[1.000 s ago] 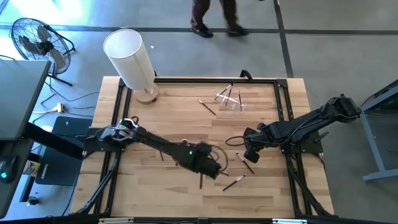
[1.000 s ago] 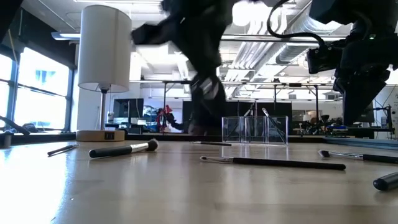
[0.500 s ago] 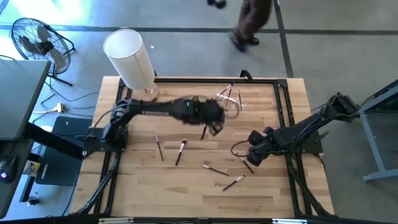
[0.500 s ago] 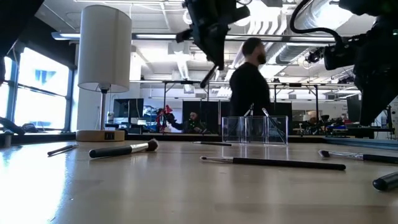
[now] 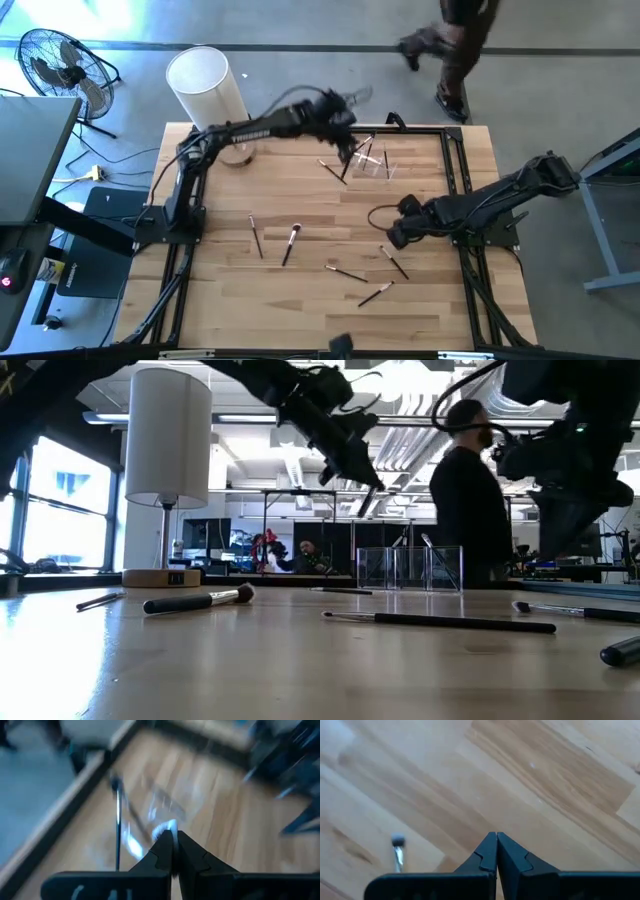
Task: Pick & Place Makeup Brushes
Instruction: Put the black makeup brush into the transparent organizer
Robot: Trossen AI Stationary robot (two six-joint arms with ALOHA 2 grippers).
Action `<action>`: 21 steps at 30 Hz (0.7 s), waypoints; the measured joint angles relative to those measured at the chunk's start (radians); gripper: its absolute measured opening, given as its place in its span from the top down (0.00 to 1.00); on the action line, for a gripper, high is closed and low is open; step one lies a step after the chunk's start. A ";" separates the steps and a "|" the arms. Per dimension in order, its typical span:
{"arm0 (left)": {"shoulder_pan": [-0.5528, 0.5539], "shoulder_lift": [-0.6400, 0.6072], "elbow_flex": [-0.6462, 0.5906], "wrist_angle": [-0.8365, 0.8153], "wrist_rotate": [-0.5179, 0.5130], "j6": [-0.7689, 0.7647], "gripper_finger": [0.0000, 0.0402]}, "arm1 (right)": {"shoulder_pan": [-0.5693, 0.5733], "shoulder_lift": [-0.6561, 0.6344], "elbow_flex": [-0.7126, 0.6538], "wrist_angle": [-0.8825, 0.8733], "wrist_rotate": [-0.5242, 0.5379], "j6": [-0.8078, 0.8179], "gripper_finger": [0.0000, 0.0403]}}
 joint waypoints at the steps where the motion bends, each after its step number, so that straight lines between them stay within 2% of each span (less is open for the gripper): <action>1: 0.028 0.000 0.000 0.048 0.050 0.012 1.00 | -0.014 0.000 0.000 0.013 0.000 0.010 1.00; 4: 0.097 0.000 0.000 0.155 0.140 0.088 1.00 | -0.050 0.000 0.000 0.065 0.009 0.050 1.00; 8: 0.148 0.000 0.000 0.249 0.180 0.293 1.00 | -0.086 0.000 0.000 0.137 0.019 0.076 1.00; 10: 0.160 0.000 0.000 0.301 0.259 0.364 1.00 | -0.107 0.000 0.000 0.160 0.019 0.076 1.00; 14: 0.165 0.051 0.001 0.405 0.381 0.370 1.00 | -0.149 0.000 0.000 0.182 0.020 0.077 1.00; 21: 0.171 0.136 0.000 0.448 0.386 0.373 1.00 | -0.197 0.000 0.000 0.235 0.012 0.080 1.00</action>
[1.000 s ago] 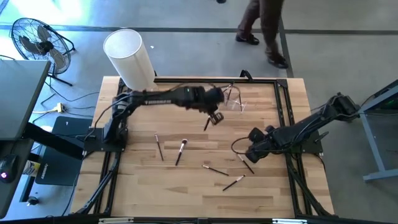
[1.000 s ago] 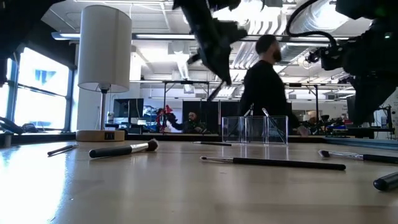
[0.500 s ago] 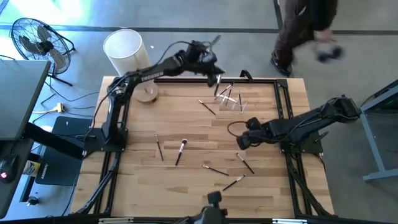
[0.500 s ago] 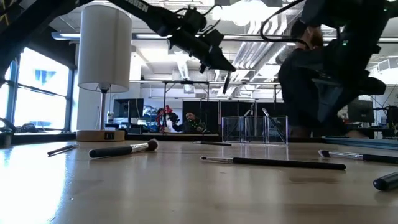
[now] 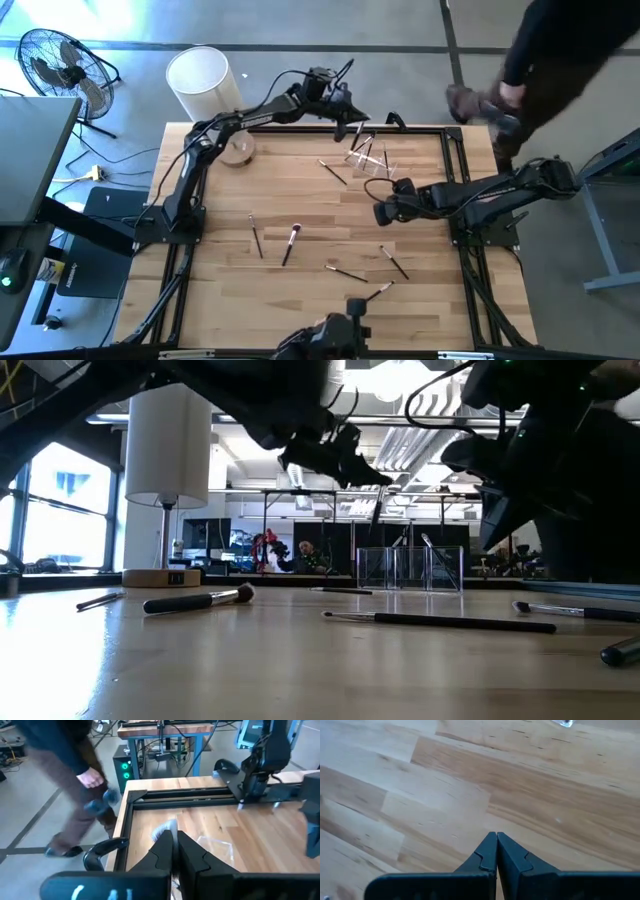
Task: Pick & Place Makeup Brushes
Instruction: Put the black makeup brush into the transparent organizer
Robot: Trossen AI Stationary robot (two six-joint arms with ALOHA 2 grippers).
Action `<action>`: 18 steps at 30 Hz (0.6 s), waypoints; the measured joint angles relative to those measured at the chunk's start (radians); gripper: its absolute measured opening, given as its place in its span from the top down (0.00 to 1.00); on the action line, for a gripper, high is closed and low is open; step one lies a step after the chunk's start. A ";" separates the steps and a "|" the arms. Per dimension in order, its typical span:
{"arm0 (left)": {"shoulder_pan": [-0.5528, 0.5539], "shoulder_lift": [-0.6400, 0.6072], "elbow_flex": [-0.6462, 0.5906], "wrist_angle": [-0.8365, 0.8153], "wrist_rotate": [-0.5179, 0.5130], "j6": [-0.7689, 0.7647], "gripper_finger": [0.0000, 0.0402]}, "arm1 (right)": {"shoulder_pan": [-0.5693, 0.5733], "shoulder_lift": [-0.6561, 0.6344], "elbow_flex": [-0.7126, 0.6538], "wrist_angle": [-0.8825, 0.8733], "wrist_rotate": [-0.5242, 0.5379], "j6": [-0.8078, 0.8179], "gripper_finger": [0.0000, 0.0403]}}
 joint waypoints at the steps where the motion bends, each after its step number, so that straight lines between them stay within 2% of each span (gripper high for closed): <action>1: 0.000 0.010 0.000 0.011 0.000 0.000 1.00 | -0.003 0.000 0.000 0.005 -0.002 0.000 1.00; 13: -0.001 0.038 0.001 0.056 -0.075 0.047 1.00 | -0.005 0.000 0.000 0.041 -0.036 0.001 1.00; 18: -0.001 0.090 0.000 0.053 -0.091 0.026 1.00 | -0.005 0.000 0.000 0.042 -0.035 0.001 1.00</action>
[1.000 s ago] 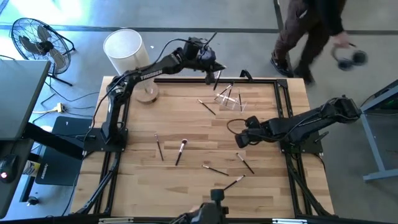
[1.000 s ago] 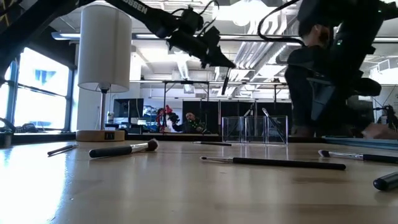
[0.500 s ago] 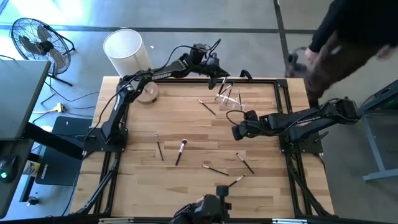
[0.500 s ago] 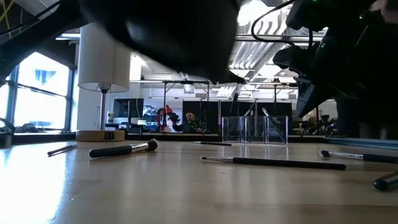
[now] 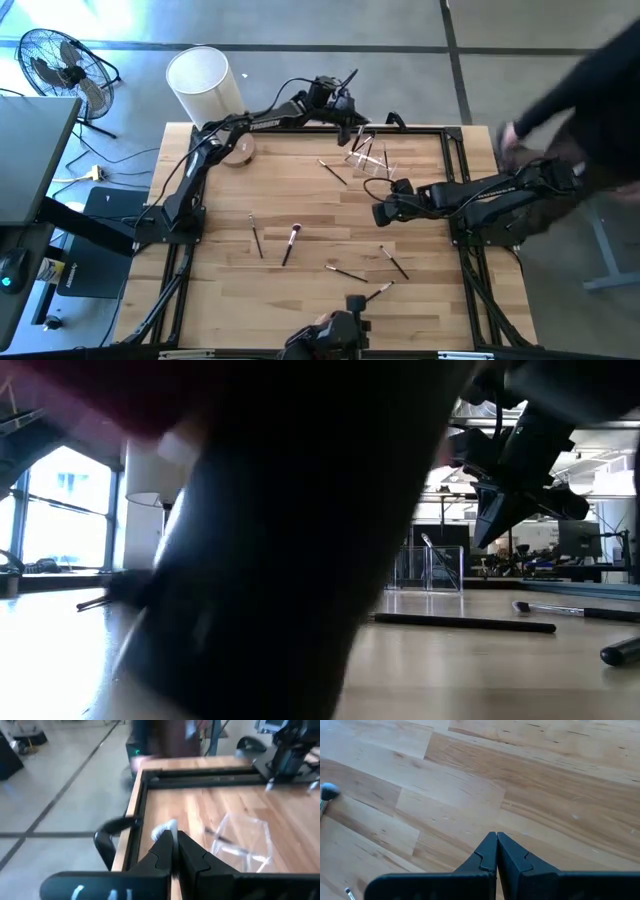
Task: Pick & Place Makeup Brushes
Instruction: Put the black makeup brush into the transparent organizer
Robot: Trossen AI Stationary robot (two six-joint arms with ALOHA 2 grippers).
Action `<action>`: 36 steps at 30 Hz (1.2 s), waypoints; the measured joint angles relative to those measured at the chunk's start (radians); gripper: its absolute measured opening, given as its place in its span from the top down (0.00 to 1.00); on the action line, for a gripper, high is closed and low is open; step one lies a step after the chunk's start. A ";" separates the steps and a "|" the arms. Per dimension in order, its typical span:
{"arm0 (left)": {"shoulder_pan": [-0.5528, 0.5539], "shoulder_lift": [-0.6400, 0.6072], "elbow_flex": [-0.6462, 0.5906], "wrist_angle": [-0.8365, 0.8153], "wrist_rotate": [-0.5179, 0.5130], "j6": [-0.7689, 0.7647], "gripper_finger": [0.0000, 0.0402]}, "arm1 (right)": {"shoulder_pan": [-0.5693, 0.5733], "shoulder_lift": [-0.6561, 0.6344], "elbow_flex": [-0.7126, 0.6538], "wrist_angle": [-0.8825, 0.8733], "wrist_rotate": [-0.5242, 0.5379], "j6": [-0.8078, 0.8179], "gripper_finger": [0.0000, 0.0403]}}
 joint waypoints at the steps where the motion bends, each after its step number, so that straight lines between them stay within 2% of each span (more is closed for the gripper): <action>1: 0.000 0.010 0.000 0.003 -0.007 -0.001 1.00 | 0.000 0.000 0.000 0.000 0.000 0.000 1.00; 6: -0.008 0.012 0.000 0.001 -0.049 -0.053 0.96 | 0.000 0.000 0.000 0.000 0.000 -0.001 1.00; 19: -0.048 0.012 0.001 -0.038 -0.163 -0.053 0.79 | 0.000 0.000 0.000 0.000 0.013 -0.013 1.00; 24: -0.049 -0.004 0.001 -0.067 -0.178 -0.053 0.75 | 0.000 0.000 0.000 -0.001 0.012 -0.058 1.00; 31: -0.055 -0.124 0.002 -0.207 -0.170 -0.061 0.74 | 0.016 0.000 0.000 -0.001 -0.014 -0.146 1.00; 36: -0.098 -0.232 0.003 -0.367 -0.158 -0.214 0.74 | 0.040 0.000 0.000 -0.001 -0.058 -0.225 0.99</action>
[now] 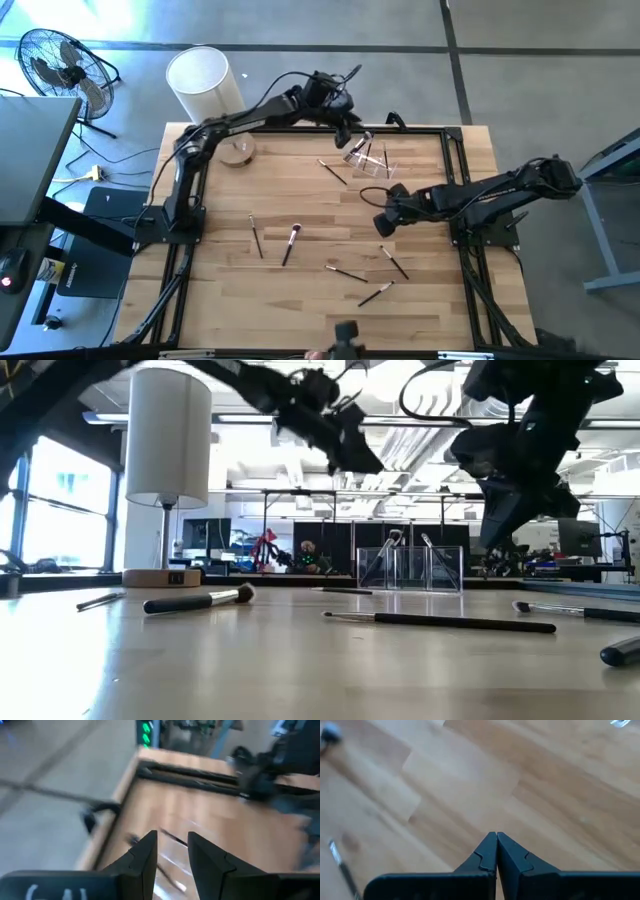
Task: Pick & Place Makeup Brushes
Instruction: Put the black makeup brush into the transparent organizer
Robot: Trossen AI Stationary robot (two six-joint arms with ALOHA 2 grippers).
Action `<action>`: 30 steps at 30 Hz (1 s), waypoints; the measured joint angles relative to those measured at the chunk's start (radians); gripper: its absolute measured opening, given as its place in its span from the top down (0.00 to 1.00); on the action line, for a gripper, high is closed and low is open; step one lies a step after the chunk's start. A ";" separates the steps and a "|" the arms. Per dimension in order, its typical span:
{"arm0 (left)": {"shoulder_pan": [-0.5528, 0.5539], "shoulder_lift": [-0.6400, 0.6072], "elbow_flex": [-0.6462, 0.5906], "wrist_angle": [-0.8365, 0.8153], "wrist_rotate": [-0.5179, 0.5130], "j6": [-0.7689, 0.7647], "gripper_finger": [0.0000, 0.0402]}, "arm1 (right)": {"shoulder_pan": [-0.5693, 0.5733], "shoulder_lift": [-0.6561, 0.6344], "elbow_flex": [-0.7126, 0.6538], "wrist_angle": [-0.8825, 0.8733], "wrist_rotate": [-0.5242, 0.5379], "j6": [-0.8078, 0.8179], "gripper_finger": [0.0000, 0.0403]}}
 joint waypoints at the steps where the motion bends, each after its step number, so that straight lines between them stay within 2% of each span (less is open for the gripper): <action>1: -0.013 -0.017 -0.001 -0.039 0.006 -0.028 0.74 | 0.005 0.000 0.000 0.000 -0.018 -0.011 0.99; 4: -0.077 -0.060 -0.001 -0.128 -0.048 -0.097 0.78 | 0.030 0.000 0.000 0.000 -0.052 -0.040 0.99; 10: -0.239 -0.110 -0.002 -0.306 -0.157 -0.204 0.98 | 0.087 0.000 0.000 0.001 -0.022 -0.076 1.00; 16: -0.404 -0.119 -0.003 -0.493 -0.254 -0.292 0.99 | 0.108 0.000 0.000 0.013 0.002 -0.137 0.98; 20: -0.514 -0.120 -0.002 -0.630 -0.361 -0.335 1.00 | 0.108 0.000 0.000 0.014 -0.018 -0.132 0.99; 24: -0.601 -0.121 -0.017 -0.654 -0.380 -0.307 1.00 | 0.110 0.000 0.000 0.030 -0.060 -0.107 1.00; 27: -0.648 -0.137 -0.096 -0.653 -0.414 -0.294 1.00 | 0.130 0.000 0.000 0.028 -0.063 -0.044 1.00; 30: -0.677 -0.251 -0.248 -0.591 -0.460 -0.309 1.00 | 0.174 0.000 0.000 0.026 -0.058 0.052 1.00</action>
